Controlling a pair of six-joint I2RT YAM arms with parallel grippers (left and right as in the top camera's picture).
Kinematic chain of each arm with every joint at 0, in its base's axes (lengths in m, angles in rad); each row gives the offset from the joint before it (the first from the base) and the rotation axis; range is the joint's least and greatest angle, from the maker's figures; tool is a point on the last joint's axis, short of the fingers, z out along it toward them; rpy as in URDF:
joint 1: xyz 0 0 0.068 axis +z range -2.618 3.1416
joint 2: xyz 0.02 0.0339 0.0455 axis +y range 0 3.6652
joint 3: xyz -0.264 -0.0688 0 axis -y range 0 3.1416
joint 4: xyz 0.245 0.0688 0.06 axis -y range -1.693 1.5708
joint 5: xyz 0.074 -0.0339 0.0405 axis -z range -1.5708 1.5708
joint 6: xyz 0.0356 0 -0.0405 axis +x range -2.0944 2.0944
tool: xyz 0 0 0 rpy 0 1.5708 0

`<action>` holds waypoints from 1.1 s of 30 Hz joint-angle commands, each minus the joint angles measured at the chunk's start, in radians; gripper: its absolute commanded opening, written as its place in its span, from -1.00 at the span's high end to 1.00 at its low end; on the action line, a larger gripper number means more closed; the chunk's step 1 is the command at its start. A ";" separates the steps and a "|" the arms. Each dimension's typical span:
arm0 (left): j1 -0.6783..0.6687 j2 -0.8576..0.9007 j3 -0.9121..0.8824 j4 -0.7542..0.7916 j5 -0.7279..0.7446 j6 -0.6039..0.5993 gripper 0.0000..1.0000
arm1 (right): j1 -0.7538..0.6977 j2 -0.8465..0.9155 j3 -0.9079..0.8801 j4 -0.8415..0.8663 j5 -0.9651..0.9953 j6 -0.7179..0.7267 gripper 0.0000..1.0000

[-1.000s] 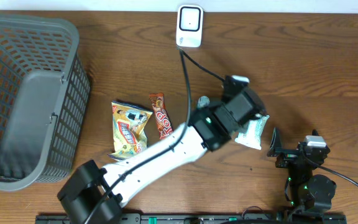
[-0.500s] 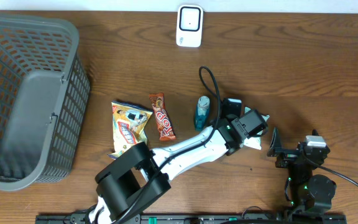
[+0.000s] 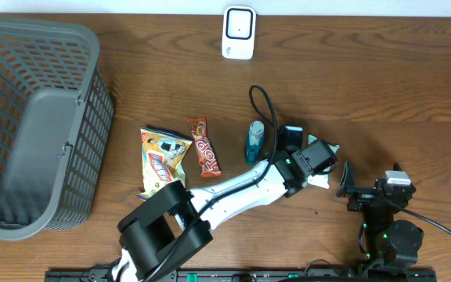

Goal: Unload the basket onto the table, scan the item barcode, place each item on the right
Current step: 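Carry the orange tissue pack right and set it beside the bottle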

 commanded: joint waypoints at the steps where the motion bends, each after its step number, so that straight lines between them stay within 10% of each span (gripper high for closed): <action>1: -0.003 -0.080 0.006 -0.039 -0.002 -0.004 0.12 | 0.008 -0.005 -0.003 0.000 -0.002 -0.011 -0.98; 13: -0.085 -0.290 0.006 -0.182 -0.181 0.042 -0.09 | 0.008 -0.005 -0.003 0.000 -0.002 -0.011 -0.98; 23: -0.039 -0.507 0.006 -0.172 -0.943 0.159 -0.96 | 0.008 -0.005 -0.003 0.000 -0.002 -0.011 -0.98; 33: 0.166 -0.659 0.006 0.140 -1.332 0.159 -0.97 | 0.008 -0.005 -0.003 0.000 -0.002 -0.011 -0.98</action>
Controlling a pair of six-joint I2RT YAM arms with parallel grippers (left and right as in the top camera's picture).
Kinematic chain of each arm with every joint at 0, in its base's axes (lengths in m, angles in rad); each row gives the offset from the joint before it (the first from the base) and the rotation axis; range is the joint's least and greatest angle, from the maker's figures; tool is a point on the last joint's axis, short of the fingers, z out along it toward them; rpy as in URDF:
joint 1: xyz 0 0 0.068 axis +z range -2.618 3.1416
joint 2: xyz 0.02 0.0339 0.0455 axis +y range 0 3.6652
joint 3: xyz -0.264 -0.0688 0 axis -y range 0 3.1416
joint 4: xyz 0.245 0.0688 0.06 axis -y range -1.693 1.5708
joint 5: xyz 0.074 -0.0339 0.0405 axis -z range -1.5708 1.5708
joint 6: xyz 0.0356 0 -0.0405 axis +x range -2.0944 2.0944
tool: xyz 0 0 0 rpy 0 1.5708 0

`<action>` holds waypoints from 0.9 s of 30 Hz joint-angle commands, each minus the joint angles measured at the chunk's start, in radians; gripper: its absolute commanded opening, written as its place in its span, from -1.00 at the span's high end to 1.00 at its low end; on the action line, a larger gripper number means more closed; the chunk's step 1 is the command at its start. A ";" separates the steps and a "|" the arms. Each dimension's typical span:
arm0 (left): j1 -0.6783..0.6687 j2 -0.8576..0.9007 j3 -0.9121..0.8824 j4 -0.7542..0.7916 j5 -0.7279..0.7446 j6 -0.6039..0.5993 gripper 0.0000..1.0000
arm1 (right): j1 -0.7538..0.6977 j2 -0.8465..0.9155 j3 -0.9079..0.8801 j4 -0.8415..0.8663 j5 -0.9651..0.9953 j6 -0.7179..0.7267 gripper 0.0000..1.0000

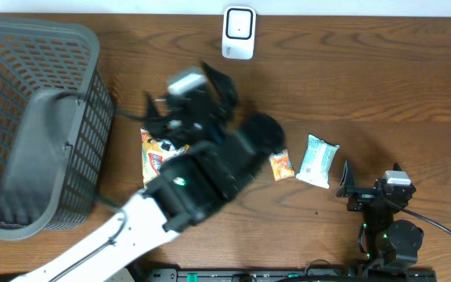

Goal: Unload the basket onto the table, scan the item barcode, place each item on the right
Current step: 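Carry the orange tissue pack right and set it beside the bottle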

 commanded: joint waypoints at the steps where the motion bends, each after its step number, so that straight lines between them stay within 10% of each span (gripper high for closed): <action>1: 0.100 -0.035 0.006 0.100 -0.149 0.003 -0.97 | 0.008 -0.005 -0.003 0.000 -0.002 -0.011 -0.99; 5: 0.227 -0.043 0.006 0.282 0.063 0.177 -0.96 | 0.008 -0.005 -0.003 0.000 -0.002 -0.011 -0.98; 10: 0.344 -0.042 0.006 0.302 0.894 0.866 -0.96 | 0.008 -0.005 -0.003 0.000 -0.002 -0.011 -0.98; 12: 0.354 -0.042 0.006 0.240 0.992 1.033 -0.96 | 0.008 -0.005 -0.003 0.000 -0.002 -0.011 -0.98; 19: 0.354 -0.092 0.005 0.138 0.958 1.143 -0.96 | 0.008 -0.005 -0.003 0.000 -0.002 -0.011 -0.99; 27: 0.355 -0.283 0.004 -0.023 1.274 1.143 -0.96 | 0.008 -0.005 -0.003 0.000 -0.002 -0.011 -0.98</action>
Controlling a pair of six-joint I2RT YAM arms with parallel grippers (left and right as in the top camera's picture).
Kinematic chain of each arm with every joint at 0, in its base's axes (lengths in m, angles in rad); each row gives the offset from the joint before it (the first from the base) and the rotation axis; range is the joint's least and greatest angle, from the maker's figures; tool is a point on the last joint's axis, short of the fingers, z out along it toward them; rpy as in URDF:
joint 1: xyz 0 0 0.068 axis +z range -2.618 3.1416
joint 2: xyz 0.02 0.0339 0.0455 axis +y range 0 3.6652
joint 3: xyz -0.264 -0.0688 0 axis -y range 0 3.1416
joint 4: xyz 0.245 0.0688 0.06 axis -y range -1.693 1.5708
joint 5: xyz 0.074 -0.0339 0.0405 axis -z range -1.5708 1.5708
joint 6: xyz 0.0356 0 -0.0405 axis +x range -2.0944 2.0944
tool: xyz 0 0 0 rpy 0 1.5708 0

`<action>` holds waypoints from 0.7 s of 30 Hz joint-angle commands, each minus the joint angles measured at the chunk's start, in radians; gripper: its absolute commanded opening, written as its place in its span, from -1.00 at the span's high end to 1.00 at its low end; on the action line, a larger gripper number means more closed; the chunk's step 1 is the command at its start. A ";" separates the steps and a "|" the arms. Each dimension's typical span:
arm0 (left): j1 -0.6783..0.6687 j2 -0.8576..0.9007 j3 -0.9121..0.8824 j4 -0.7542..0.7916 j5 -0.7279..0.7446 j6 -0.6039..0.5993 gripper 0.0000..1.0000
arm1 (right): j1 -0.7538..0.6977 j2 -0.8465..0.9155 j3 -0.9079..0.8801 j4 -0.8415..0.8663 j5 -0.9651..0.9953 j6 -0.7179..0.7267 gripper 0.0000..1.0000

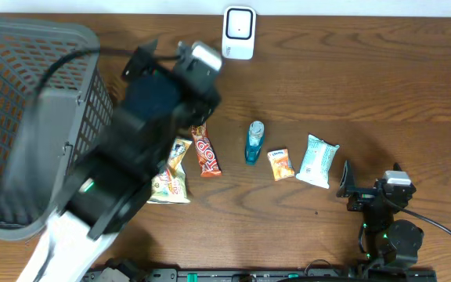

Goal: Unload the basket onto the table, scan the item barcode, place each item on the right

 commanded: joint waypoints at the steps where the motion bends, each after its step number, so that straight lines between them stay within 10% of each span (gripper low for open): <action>1: 0.006 -0.101 0.004 -0.018 0.176 0.030 -0.96 | 0.008 -0.005 -0.003 0.000 -0.002 -0.011 -0.99; 21: 0.290 -0.514 0.003 -0.023 0.407 -0.209 -0.96 | 0.008 -0.005 -0.003 0.000 -0.002 -0.011 -0.98</action>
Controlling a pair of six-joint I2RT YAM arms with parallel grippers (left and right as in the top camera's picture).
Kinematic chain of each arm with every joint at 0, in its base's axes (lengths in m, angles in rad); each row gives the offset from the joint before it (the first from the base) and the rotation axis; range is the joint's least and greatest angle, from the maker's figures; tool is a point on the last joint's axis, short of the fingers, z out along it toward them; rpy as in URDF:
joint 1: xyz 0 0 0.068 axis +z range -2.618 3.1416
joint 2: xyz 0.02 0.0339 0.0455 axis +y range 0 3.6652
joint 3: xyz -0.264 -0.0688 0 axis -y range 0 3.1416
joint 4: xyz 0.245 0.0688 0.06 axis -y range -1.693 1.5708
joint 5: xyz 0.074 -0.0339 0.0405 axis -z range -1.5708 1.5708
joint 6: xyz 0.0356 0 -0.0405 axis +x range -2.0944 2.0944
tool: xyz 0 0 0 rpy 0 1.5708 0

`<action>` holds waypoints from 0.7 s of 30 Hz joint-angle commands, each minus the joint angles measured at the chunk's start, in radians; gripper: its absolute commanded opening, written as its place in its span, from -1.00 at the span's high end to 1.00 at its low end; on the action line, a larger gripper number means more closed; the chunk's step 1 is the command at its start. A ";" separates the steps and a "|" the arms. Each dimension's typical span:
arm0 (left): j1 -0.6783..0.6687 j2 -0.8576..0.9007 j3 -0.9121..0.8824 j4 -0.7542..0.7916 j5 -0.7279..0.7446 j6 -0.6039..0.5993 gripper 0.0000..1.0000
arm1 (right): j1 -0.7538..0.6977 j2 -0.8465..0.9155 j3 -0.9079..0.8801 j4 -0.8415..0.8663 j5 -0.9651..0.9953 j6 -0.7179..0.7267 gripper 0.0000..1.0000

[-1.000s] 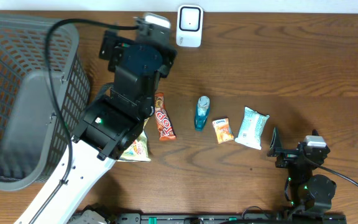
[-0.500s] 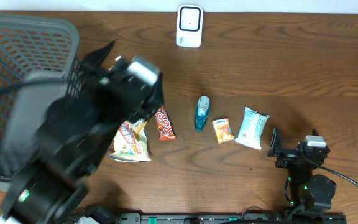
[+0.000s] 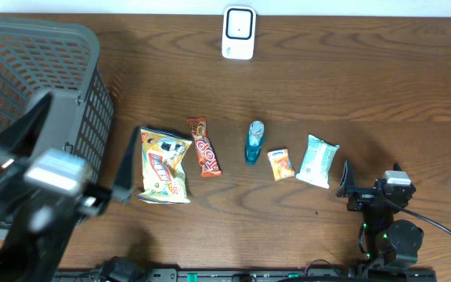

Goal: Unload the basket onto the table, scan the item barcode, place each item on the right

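Observation:
The white barcode scanner (image 3: 239,33) stands at the table's far edge. A row of items lies mid-table: a yellow chips bag (image 3: 164,164), a brown chocolate bar (image 3: 203,146), a small blue bottle (image 3: 254,142), a small orange packet (image 3: 281,164) and a pale green packet (image 3: 318,160). My left gripper (image 3: 92,112) hangs high and near the camera over the basket's right side, open and holding nothing. My right gripper (image 3: 358,188) rests at the near right beside the pale packet; its jaws do not show clearly.
A grey mesh basket (image 3: 22,47) fills the left of the table, partly hidden by my left arm. Wooden table surface (image 3: 366,86) lies between the item row and the scanner.
My left arm was over the table between the basket and the scanner, hiding part of the chips bag. Now it sits at the near left over the basket's side. The items lie unmoved.
My left gripper first reached right, over the orange and pale packets. Then it was raised above the chocolate bar, with both packets lying uncovered. After that it was near the scanner, open and holding nothing visible. Now it is back at the near left. The right arm stayed parked.

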 commanded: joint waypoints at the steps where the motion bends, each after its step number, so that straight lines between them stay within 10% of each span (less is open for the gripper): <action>1: 0.101 -0.060 0.003 -0.010 0.112 -0.105 -0.95 | 0.008 -0.005 -0.003 0.000 -0.002 -0.011 -0.98; 21: 0.343 -0.320 0.013 -0.059 0.631 -0.318 -0.96 | 0.008 -0.005 -0.003 0.000 -0.002 -0.011 -0.98</action>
